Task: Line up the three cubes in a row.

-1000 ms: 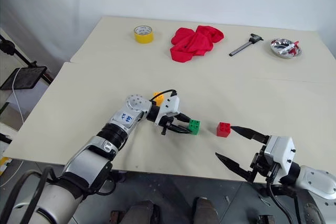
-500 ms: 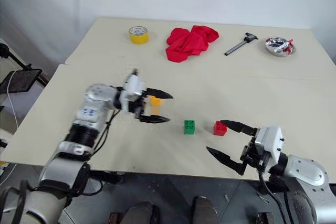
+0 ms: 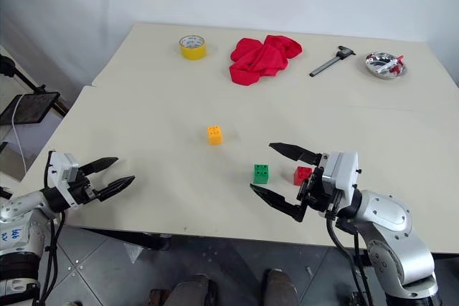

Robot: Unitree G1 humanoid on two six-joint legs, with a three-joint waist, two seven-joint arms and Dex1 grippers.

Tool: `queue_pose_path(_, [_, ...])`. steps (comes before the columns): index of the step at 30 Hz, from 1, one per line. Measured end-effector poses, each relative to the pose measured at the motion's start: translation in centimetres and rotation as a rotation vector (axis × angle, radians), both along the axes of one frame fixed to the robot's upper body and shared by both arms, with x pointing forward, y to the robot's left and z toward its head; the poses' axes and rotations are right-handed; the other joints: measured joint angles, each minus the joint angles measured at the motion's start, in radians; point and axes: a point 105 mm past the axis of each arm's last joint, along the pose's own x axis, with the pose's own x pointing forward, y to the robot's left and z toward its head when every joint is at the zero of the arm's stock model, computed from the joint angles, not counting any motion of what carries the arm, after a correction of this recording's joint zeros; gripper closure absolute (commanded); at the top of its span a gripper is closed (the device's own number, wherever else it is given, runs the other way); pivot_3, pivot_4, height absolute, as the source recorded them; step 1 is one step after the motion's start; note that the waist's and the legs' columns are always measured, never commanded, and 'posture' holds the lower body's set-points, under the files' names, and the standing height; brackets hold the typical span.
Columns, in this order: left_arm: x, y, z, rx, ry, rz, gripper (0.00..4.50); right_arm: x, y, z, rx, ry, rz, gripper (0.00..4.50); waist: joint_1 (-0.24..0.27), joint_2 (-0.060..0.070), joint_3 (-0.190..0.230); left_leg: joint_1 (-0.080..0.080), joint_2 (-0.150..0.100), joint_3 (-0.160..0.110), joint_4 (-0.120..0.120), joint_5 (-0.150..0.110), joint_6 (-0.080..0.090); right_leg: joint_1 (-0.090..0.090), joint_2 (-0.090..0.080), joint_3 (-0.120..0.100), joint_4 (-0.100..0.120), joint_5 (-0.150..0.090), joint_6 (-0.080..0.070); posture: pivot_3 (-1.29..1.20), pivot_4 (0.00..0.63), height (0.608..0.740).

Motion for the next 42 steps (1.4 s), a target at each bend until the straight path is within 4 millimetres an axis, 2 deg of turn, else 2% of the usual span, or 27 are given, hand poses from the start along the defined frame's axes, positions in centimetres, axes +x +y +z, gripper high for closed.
queue_pose_path(5, [1.0, -3.8, 1.4, -0.01, -0.043, -0.125, 0.03, 0.0, -1.2, -0.9, -0.035, 0.027, -0.031, 0.0, 0.007, 0.0, 0.0, 0.0, -0.003, 0.001, 0.0, 0.0, 0.001, 0.0, -0.003, -0.006, 0.001, 0.0, 0.0, 0.0, 0.15, 0.74])
queue_pose_path(8, [3.2, -8.2, 2.5, -0.013, -0.088, -0.247, 0.03, -0.1, -3.4, -1.9, -0.082, 0.073, -0.098, 0.0, 0.016, 0.0, 0.0, -0.001, -0.01, 0.002, 0.0, 0.001, 0.003, 0.001, -0.004, -0.009, 0.0, 0.002, 0.002, 0.0, 0.15, 0.74])
queue_pose_path(10, [4.9, -11.1, 3.2, -0.009, -0.112, -0.31, 0.03, -0.3, -4.2, -2.2, -0.1, 0.087, -0.121, 0.0, 0.018, -0.001, 0.0, -0.001, -0.013, 0.003, 0.0, 0.001, 0.004, 0.001, -0.005, -0.01, 0.0, 0.002, 0.004, 0.0, 0.15, 0.74])
queue_pose_path(13, [7.0, -13.6, 3.8, -0.014, -0.123, -0.341, 0.03, -0.4, -4.5, -2.6, -0.102, 0.101, -0.132, 0.0, 0.003, -0.001, -0.001, 0.0, -0.012, 0.007, -0.001, 0.001, 0.004, 0.0, -0.005, -0.01, -0.001, 0.002, 0.004, 0.0, 0.15, 0.74])
queue_pose_path(18, [9.3, -16.9, 3.6, -0.003, -0.105, -0.383, 0.03, -0.5, -4.1, -2.6, -0.094, 0.104, -0.127, 0.0, -0.003, -0.001, 0.0, 0.0, -0.012, 0.01, -0.001, 0.002, 0.005, 0.0, -0.005, -0.011, 0.0, 0.002, 0.004, 0.0, 0.15, 0.74])
queue_pose_path(21, [10.5, -18.1, 3.5, 0.0, -0.092, -0.367, 0.03, -0.6, -3.8, -2.6, -0.081, 0.103, -0.126, 0.0, 0.007, -0.002, 0.0, -0.001, -0.012, 0.012, 0.0, 0.002, 0.005, 0.0, -0.005, -0.011, -0.001, 0.003, 0.004, 0.0, 0.15, 0.74])
queue_pose_path(24, [11.0, -18.4, 3.3, 0.016, -0.088, -0.362, 0.03, -0.7, -3.7, -2.6, -0.075, 0.1, -0.134, 0.0, 0.008, -0.002, 0.0, -0.001, -0.012, 0.014, 0.0, 0.002, 0.005, 0.0, -0.005, -0.012, -0.002, 0.003, 0.005, 0.0, 0.15, 0.74])
queue_pose_path(25, [11.0, -18.6, 3.2, 0.015, -0.083, -0.368, 0.2, -0.8, -3.7, -2.7, -0.075, 0.105, -0.139, 0.0, 0.008, -0.002, 0.0, -0.001, -0.012, 0.014, 0.0, 0.002, 0.005, 0.0, -0.005, -0.012, -0.002, 0.003, 0.005, 0.0, 0.15, 0.74])
queue_pose_path(28, [10.8, -18.9, 2.9, 0.018, -0.078, -0.395, 0.84, -0.9, -3.6, -2.7, -0.074, 0.105, -0.149, 0.0, 0.008, -0.002, 0.0, -0.001, -0.012, 0.014, 0.0, 0.002, 0.005, 0.0, -0.005, -0.012, -0.002, 0.003, 0.005, 0.0, 0.15, 0.74])
queue_pose_path(35, [10.1, -18.5, 2.8, 0.05, -0.078, -0.464, 2.92, -1.0, -3.8, -3.1, -0.074, 0.118, -0.184, 0.0, 0.007, -0.002, 0.0, -0.001, -0.012, 0.014, 0.0, 0.002, 0.005, 0.0, -0.005, -0.012, -0.002, 0.003, 0.005, 0.0, 0.15, 0.74])
queue_pose_path(36, [10.0, -18.5, 2.8, 0.052, -0.077, -0.481, 3.04, -1.0, -3.9, -3.2, -0.074, 0.124, -0.187, 0.0, 0.007, -0.002, 0.0, -0.001, -0.012, 0.014, 0.0, 0.002, 0.005, 0.0, -0.005, -0.012, -0.002, 0.003, 0.005, 0.0, 0.15, 0.74])
queue_pose_path(42, [7.2, -19.1, 2.8, 0.096, -0.068, -0.759, 3.04, -1.5, -3.8, -3.2, -0.077, 0.122, -0.196, 0.0, 0.008, -0.002, 0.0, -0.001, -0.012, 0.014, 0.0, 0.002, 0.005, 0.0, -0.005, -0.013, -0.002, 0.003, 0.005, 0.0, 0.15, 0.74])
